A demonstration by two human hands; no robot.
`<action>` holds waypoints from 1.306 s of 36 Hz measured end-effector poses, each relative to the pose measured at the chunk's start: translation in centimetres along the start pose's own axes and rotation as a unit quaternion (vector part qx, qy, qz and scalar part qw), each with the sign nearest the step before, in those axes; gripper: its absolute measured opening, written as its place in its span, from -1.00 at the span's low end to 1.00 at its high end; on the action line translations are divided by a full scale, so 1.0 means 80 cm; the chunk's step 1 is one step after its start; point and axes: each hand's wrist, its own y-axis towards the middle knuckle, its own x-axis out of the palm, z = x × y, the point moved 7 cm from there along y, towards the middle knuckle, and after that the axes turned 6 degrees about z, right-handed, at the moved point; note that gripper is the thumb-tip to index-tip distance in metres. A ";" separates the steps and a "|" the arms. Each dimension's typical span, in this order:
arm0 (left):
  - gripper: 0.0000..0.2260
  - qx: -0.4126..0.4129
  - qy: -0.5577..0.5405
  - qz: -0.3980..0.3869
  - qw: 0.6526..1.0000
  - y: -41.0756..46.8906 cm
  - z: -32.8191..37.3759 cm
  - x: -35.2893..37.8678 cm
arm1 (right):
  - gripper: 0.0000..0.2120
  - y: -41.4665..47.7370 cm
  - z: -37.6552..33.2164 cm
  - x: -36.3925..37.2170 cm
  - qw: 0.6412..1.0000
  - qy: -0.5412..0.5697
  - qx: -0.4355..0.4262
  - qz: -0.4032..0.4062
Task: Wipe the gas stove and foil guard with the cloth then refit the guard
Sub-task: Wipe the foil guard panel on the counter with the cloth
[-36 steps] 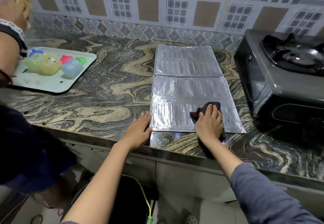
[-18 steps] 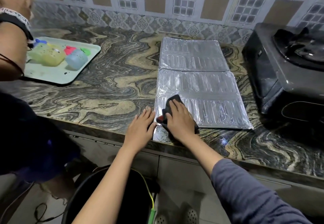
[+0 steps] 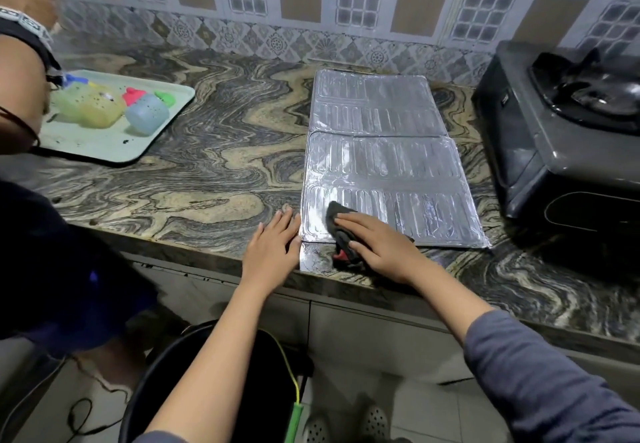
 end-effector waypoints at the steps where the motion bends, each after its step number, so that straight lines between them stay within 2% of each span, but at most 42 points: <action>1: -0.57 -0.001 0.001 0.001 1.000 0.000 0.000 0.000 | -0.48 -0.009 0.010 -0.006 1.000 -0.004 0.014 0.008; 5: -0.58 -0.007 0.000 0.001 1.000 0.000 0.001 0.000 | -0.46 -0.040 0.046 -0.030 0.996 -0.010 0.073 0.041; 12: -0.57 -0.014 0.015 0.006 1.000 -0.001 0.003 -0.001 | -0.59 -0.083 0.092 -0.058 0.981 -0.019 0.165 0.101; 16: -0.57 -0.010 0.022 0.006 1.000 -0.004 0.006 -0.003 | -0.52 -0.099 0.109 -0.074 0.969 -0.040 0.213 0.118; 22: -0.57 -0.002 0.041 0.000 0.999 -0.004 0.006 -0.001 | -0.56 -0.118 0.143 -0.094 0.941 -0.033 0.303 0.148; 28: -0.57 0.003 0.041 0.005 0.999 -0.002 0.005 -0.001 | -0.46 -0.115 0.148 -0.103 0.920 0.056 0.344 0.178; 33: -0.57 0.004 0.042 0.010 0.999 -0.003 0.006 0.000 | -0.44 -0.109 0.154 -0.095 0.909 0.046 0.380 0.164; 39: -0.57 0.003 0.036 0.018 0.999 -0.003 0.006 -0.001 | -0.57 -0.098 0.144 -0.097 0.905 -0.016 0.381 0.191; 47: -0.58 -0.004 0.013 0.027 1.000 -0.002 0.007 -0.005 | -0.66 -0.074 0.123 -0.098 0.914 0.037 0.352 0.197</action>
